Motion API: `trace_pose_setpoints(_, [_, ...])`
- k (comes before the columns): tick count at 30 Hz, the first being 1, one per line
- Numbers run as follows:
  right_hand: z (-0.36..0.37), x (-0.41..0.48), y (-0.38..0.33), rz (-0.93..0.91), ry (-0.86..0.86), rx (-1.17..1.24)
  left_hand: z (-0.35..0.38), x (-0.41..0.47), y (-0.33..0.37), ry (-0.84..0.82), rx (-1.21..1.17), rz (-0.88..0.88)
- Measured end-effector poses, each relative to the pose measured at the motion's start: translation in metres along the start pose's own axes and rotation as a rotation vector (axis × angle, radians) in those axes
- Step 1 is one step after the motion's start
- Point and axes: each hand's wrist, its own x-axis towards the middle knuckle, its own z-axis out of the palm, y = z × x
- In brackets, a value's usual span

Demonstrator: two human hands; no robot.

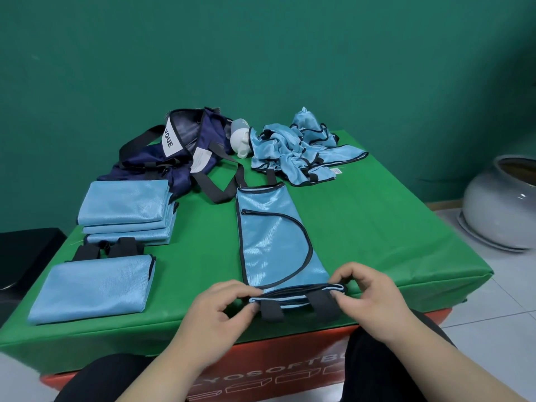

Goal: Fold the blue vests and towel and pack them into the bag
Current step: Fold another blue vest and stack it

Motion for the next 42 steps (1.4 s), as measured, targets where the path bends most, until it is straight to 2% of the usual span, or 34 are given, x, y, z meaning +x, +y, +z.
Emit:
trace_pose_setpoints(9, [-0.002,-0.03,-0.012,0.084,-0.059,0.056,-0.003,-0.019,0.012,-0.048,-0.118,-0.154])
trace_pose_setpoints(13, [-0.004,-0.04,-0.019,0.115,-0.032,0.084,-0.001,-0.029,0.027,0.005,-0.182,-0.105])
trace_pose_setpoints(23, [0.0,-0.029,-0.016,0.158,-0.047,0.312,-0.004,-0.027,0.037,0.05,-0.267,-0.286])
trace_pose_setpoints(31, [0.011,0.035,-0.018,0.164,0.012,0.327,-0.01,0.022,0.026,0.152,-0.292,-0.327])
trace_pose_setpoints(42, [0.036,0.185,0.006,0.261,0.041,0.107,-0.019,0.159,-0.022,0.2,-0.072,-0.375])
